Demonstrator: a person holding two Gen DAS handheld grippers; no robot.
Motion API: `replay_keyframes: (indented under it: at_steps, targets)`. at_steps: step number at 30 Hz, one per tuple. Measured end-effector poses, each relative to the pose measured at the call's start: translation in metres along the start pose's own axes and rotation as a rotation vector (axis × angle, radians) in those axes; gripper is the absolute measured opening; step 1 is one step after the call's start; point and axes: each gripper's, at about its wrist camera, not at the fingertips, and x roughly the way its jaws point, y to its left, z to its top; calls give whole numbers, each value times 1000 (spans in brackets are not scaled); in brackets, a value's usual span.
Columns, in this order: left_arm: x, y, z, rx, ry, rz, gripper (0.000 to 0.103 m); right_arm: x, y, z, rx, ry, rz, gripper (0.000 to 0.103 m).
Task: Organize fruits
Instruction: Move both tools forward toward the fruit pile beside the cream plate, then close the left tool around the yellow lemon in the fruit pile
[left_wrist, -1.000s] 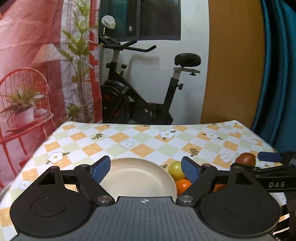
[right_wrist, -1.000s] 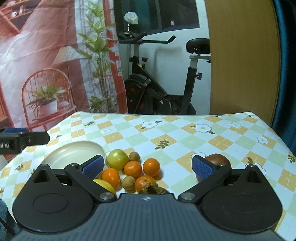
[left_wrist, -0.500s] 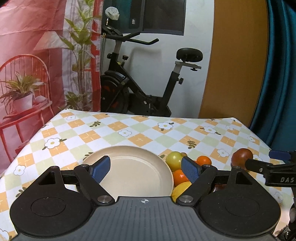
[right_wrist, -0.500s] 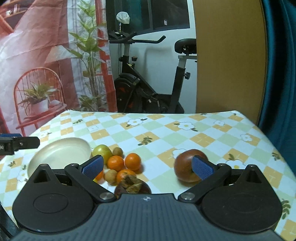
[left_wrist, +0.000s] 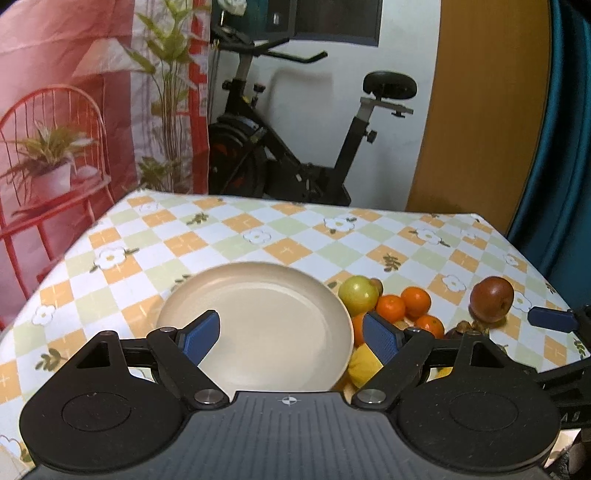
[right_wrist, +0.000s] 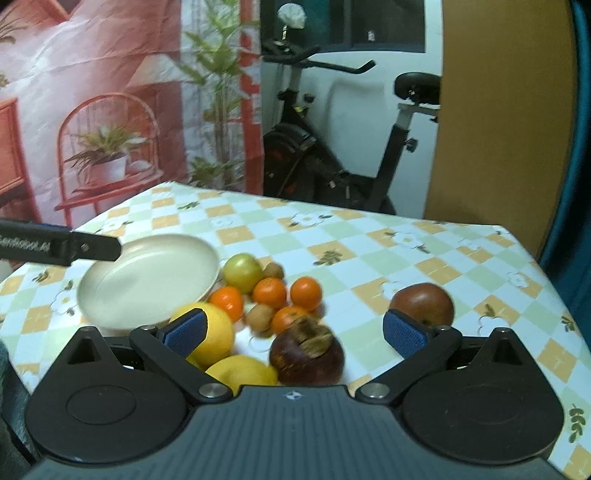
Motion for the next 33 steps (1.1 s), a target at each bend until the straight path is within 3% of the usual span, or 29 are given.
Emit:
replay_keyframes:
  at_steps: [6,9,16,25,33]
  targets:
    - [2,-2,-5,9,27,-20,86,4,4,-7,-16,43,27,103]
    - [2,-3,-7,3,21,-68,85,5,6,-13,-14,64,49,103]
    - [6,-9,-9,-3,12,-192,84,5,7,-29,0,87,109,88]
    - [16,-42,-10,145,57,-255,66,9,15,-37,-35,112,147,78]
    - [34,-78,-16,256,145,-393,62,14,15,-41,-18,135,169,72]
